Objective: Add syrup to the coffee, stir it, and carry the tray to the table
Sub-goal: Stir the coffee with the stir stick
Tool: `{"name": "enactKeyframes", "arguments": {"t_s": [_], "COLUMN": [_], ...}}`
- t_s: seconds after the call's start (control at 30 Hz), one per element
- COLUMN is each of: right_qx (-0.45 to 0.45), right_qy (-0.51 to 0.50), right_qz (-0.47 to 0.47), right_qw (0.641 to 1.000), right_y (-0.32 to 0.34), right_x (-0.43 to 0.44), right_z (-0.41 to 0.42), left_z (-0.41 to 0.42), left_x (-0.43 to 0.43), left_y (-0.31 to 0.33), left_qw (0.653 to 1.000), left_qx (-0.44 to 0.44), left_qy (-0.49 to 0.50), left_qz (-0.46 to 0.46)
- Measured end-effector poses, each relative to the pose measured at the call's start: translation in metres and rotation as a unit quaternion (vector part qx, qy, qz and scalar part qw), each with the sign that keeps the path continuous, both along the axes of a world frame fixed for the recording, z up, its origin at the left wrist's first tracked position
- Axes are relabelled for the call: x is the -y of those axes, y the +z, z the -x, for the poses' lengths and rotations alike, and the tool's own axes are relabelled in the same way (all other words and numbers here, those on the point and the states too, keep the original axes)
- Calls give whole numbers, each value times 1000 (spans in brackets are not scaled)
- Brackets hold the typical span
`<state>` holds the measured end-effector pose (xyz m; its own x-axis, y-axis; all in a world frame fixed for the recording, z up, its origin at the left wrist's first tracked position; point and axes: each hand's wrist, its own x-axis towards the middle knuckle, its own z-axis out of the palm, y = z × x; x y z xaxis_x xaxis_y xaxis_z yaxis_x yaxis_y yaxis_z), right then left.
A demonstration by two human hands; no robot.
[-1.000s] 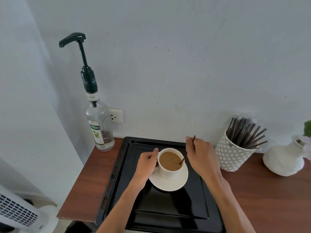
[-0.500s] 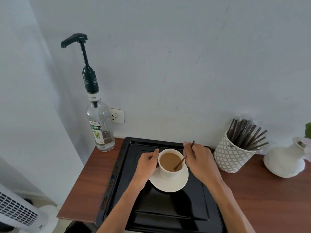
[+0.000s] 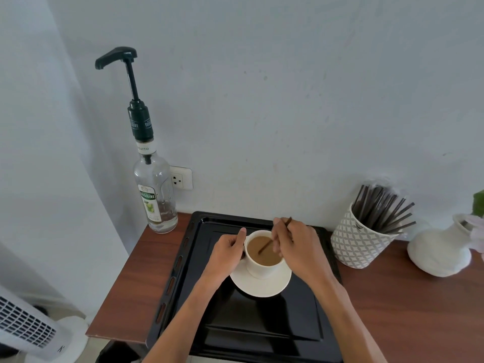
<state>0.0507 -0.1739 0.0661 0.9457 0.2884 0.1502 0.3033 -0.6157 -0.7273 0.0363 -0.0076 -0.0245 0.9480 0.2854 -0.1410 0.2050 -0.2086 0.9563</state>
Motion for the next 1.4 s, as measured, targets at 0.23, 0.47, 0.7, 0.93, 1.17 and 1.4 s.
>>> {"name": "enactKeyframes", "arguments": {"t_s": [0.23, 0.47, 0.7, 0.93, 1.17, 1.4], "right_qx": [43, 15, 11, -2, -21, -22], "right_qy": [-72, -25, -34, -29, -36, -43], "right_qz": [73, -10, -25, 9, 32, 39], "right_qw": [994, 1000, 999, 1000, 999, 998], "right_y": [6, 9, 19, 19, 17, 16], "right_x": [14, 6, 15, 11, 7, 5], "right_z": [-10, -8, -12, -10, -10, -9], "left_z": [3, 1, -12, -16, -18, -28], "left_x": [-12, -31, -46, -48, -52, -64], "left_y": [7, 15, 15, 13, 10, 12], "left_qw": [995, 979, 962, 959, 948, 929], "left_qx": [-36, -42, -73, -99, -135, -164], "left_qy": [-67, -181, -249, -228, -223, -288], "left_qz": [60, 80, 90, 136, 181, 166]}}
